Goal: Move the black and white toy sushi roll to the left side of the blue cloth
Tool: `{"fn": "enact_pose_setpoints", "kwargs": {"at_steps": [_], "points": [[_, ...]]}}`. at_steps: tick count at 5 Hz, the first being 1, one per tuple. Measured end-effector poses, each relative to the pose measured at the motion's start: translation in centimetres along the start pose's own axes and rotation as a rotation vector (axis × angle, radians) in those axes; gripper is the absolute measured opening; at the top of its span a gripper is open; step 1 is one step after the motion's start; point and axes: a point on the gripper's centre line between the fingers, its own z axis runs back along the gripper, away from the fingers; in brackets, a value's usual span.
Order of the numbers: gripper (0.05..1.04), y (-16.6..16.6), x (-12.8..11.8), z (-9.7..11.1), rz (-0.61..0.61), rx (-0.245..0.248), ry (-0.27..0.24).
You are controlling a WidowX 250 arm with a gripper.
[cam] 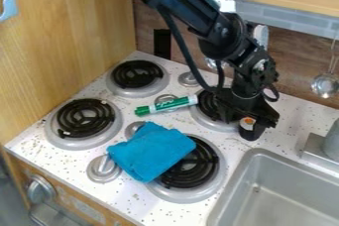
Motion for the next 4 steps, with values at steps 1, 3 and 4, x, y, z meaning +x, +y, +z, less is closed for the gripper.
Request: {"fn": "enact_pose_setpoints", "kwargs": {"at_steps": [1, 3, 4], "points": [[0.987, 0.0, 0.4, -1.1, 0.004, 0.003, -0.003], [0.934, -0.1, 1.4, -3.0, 0.051, -0.011, -0.013], [0.720, 0.6, 1.7, -3.5, 0.129, 0.003, -0.044]]}}
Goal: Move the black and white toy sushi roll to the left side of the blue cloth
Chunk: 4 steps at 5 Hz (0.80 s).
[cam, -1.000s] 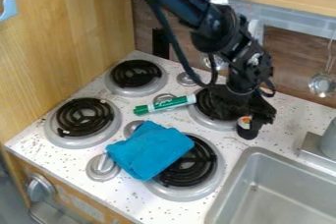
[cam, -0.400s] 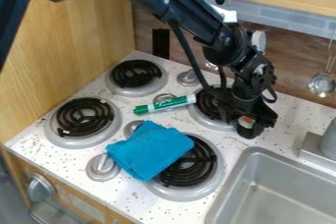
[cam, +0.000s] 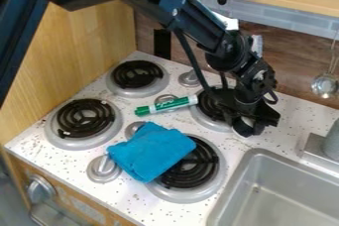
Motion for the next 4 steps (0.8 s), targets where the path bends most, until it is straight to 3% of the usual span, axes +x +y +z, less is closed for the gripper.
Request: {"fn": "enact_pose_setpoints", "kwargs": {"at_steps": [2, 4], "points": [[0.597, 0.5, -1.0, 0.3, 0.010, -0.003, -0.017], [0.597, 2.9, -0.6, 5.2, 0.068, -0.029, -0.106]]}}
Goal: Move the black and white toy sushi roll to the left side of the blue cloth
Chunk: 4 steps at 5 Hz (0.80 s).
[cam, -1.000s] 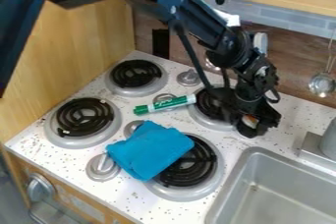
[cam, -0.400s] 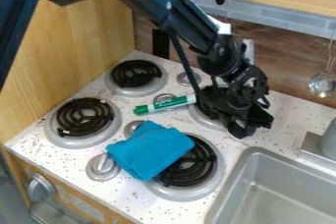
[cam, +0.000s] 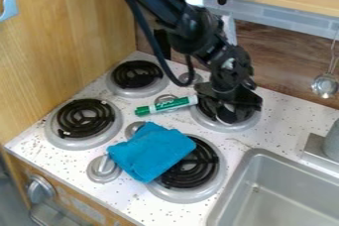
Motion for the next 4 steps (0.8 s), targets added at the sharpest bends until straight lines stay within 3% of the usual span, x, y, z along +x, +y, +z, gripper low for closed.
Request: {"fn": "enact_pose_setpoints", "kwargs": {"at_steps": [2, 4], "points": [[0.597, 3.9, 1.2, 2.7, 0.070, 0.050, -0.093], [0.597, 9.6, 0.8, 3.1, 0.148, 0.113, -0.103]]}}
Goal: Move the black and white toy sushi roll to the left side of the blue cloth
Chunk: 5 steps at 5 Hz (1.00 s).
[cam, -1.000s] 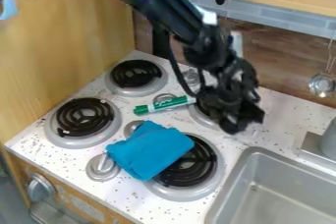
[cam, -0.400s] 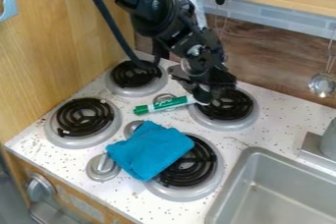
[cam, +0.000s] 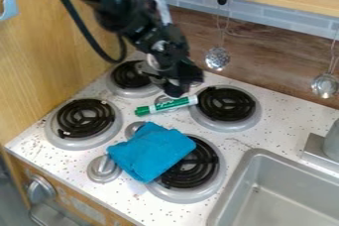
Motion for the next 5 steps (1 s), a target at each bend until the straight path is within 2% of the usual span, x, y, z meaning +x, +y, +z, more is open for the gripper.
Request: {"fn": "enact_pose_setpoints", "kwargs": {"at_steps": [1, 3, 4, 5], "points": [[0.597, 2.3, -0.3, -0.3, 0.029, 0.003, 0.008], [0.597, 4.7, -1.3, -0.8, 0.013, -0.053, 0.036], [0.597, 4.7, -2.9, -0.9, -0.016, -0.070, 0.070], [0.597, 6.7, -4.9, -0.8, -0.007, -0.066, 0.127]]}}
